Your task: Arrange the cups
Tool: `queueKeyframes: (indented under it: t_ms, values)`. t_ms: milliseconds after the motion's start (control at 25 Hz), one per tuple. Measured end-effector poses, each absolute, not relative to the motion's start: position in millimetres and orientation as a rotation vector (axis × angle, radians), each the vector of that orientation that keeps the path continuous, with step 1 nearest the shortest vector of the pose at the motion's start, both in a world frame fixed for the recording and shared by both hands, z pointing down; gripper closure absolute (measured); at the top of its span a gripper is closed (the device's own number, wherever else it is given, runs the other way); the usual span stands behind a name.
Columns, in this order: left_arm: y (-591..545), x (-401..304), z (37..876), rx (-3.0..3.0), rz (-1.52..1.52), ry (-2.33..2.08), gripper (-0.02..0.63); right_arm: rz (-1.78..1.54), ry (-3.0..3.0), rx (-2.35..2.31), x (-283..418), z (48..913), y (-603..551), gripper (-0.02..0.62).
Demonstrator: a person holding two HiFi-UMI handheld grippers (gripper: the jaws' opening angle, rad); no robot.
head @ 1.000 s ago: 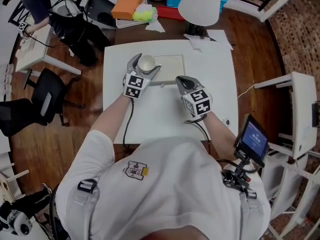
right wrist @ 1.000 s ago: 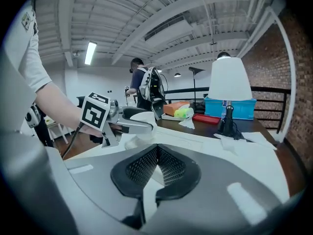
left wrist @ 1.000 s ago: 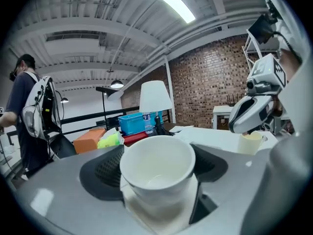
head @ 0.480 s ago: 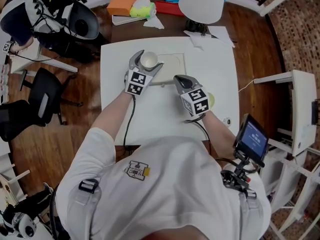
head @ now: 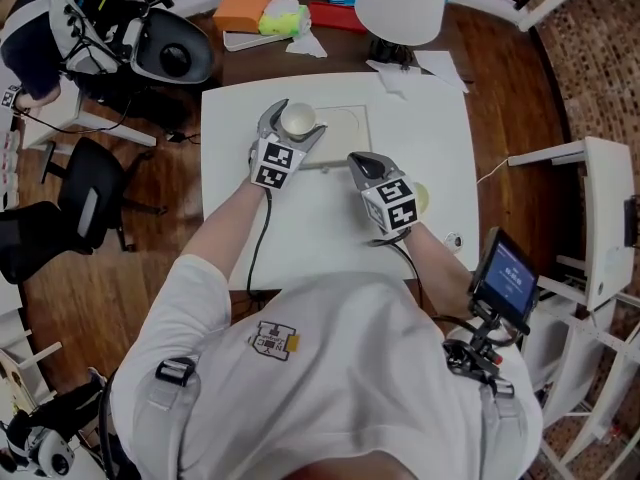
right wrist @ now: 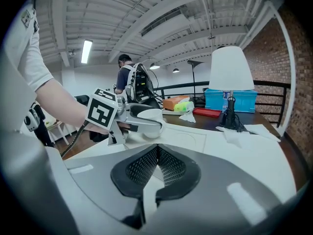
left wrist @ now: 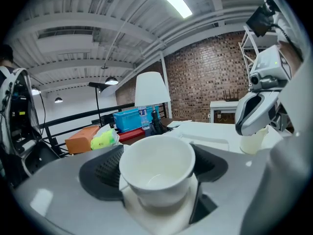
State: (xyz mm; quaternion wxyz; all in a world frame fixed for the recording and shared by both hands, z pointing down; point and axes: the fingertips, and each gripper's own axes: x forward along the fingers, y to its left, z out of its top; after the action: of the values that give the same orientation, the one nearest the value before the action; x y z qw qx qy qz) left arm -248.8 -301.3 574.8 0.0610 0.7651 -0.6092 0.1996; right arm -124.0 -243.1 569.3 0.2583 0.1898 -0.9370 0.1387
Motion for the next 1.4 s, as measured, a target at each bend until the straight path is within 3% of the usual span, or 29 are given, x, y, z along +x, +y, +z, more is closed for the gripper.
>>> queueKeyframes:
  t_ms: [440, 600, 1040, 1400]
  values:
    - [-300, -246, 576, 2.333, 0.626, -1.821, 0.189, 0.367, -2.553, 0.532, -117, 563, -243, 0.595]
    - [-296, -245, 580, 2.337, 0.621, -1.773, 0.156, 0.370, -2.552, 0.541, -114, 562, -243, 0.595]
    - [-256, -263, 538, 2.299, 0.449, -1.968, 0.152, 0.360, -2.572, 0.557, -102, 555, -230, 0.595]
    - [-187, -231, 529, 2.217, 0.212, -1.989, 0.390, 0.384, -2.593, 0.536, -88, 562, -202, 0.595]
